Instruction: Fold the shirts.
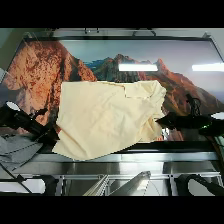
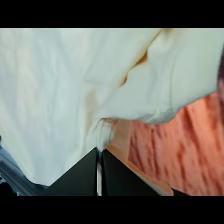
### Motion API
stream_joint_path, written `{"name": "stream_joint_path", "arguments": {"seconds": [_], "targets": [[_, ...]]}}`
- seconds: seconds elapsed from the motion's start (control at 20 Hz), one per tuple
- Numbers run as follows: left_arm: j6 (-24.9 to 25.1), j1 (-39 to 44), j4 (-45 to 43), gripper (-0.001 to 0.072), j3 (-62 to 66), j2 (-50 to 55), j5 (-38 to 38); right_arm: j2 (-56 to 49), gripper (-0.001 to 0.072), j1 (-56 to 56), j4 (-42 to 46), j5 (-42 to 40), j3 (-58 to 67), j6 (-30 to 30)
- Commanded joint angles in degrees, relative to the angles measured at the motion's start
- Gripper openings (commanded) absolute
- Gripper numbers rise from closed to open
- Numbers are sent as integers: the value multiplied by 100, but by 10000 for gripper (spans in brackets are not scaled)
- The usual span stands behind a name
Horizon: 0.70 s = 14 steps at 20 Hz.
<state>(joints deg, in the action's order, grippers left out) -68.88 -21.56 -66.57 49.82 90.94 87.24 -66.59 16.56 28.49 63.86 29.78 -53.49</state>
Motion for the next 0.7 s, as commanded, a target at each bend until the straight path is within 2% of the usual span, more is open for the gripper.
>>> {"name": "stream_joint_path", "arguments": {"seconds": [0.0,0.25,0.3,0.35,0.5,0.65], "targets": [[50,310,20,297,-4,385,-175,267,25,0,-369,90,7,17],[151,767,79,283,-4,481,-170,693,25,2,-372,260,7,13],[166,828,122,67,-4,481,-109,772,25,2,-369,260,7,11],[348,872,345,23,-4,476,-11,846,25,2,-372,260,7,0],[914,846,1456,22,0,48,328,1193,25,50,-457,295,9,-52],[1257,527,2935,21,203,-857,1119,1912,25,702,-1635,949,251,160]]}}
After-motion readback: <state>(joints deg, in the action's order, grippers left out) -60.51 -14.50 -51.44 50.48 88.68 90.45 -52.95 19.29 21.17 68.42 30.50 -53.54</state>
